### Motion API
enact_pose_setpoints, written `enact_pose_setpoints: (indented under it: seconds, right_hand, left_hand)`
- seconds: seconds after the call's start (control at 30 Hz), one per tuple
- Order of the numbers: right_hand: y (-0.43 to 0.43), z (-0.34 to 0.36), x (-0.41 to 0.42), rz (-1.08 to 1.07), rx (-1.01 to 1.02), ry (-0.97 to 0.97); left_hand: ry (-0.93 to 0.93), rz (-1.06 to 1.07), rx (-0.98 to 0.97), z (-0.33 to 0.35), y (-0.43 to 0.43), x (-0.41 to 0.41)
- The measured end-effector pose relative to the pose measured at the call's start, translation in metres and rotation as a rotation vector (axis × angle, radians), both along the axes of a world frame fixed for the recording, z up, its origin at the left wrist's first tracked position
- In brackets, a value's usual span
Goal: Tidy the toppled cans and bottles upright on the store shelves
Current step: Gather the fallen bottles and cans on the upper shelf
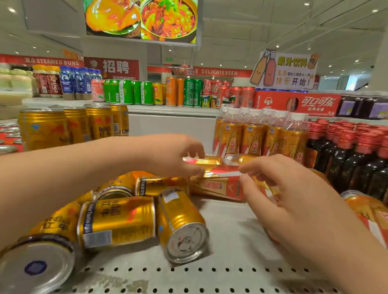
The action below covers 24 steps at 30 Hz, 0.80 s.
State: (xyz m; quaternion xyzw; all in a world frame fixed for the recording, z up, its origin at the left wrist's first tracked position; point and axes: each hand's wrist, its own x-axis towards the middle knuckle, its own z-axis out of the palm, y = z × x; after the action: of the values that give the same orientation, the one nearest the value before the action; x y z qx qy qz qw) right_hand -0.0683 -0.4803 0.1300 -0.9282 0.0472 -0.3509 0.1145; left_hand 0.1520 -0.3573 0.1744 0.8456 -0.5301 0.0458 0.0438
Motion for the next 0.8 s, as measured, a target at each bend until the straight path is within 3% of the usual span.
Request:
enact_pose_setpoints:
  seconds: [0.17,0.37,0.57,0.8]
  right_hand:
    - [-0.036,-0.005,-0.038,-0.028,-0.101,0.069]
    - [-0.067,-0.013,-0.069,-0.027,-0.303,0.216]
    - [-0.076,-0.007,-0.064,0.041,-0.328,0.298]
    - [-0.079,-0.008,-0.058,-0.003,-0.268,0.241]
  left_hand:
    - [-0.024,0.005,0.171,-0.011,-0.055,-0.010]
    - [-0.259,0.079,0.273,-0.021,-0.073,-0.018]
    - [-0.171,0.097,0.332,-0.011,-0.059,-0.029]
    - [-0.064,0.009,0.357,-0.002,-0.042,-0.054]
